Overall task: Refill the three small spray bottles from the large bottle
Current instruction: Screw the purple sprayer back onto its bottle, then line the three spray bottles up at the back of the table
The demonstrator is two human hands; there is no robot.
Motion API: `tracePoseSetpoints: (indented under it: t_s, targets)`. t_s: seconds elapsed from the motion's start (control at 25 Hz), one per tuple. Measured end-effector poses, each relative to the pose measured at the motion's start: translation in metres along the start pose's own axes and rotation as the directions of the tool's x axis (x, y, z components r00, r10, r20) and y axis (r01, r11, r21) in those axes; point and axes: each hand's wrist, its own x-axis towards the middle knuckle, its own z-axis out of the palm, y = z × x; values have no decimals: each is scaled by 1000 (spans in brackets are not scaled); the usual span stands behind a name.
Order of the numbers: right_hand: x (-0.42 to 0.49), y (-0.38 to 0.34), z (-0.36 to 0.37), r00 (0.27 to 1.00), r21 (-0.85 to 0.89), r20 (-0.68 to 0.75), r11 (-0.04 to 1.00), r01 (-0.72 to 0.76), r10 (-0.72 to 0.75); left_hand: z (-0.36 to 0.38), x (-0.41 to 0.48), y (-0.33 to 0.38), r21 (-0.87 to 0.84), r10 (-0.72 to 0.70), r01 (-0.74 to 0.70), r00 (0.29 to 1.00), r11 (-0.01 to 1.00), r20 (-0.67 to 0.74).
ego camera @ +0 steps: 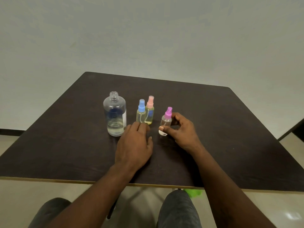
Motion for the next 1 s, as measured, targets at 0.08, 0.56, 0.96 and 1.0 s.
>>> tracePoseSetpoints:
  t_s: [0.08, 0.56, 0.96, 1.0]
  targets:
    - [5, 3, -9, 1000, -15, -14, 1000, -12, 12, 5, 1, 6, -95, -97, 84, 986, 992, -135]
    - [12, 12, -12, 999, 7, -49, 1000, -14, 14, 22, 33, -1, -272, -353, 326, 934, 905, -58]
    - [13, 10, -8, 995, -49, -99, 998, -27, 22, 29, 81, -4, -445, -315, 323, 945, 835, 94]
    - [15, 12, -9, 994, -38, -103, 999, -35, 31, 32, 83, -2, -457, -305, 308, 949, 834, 82]
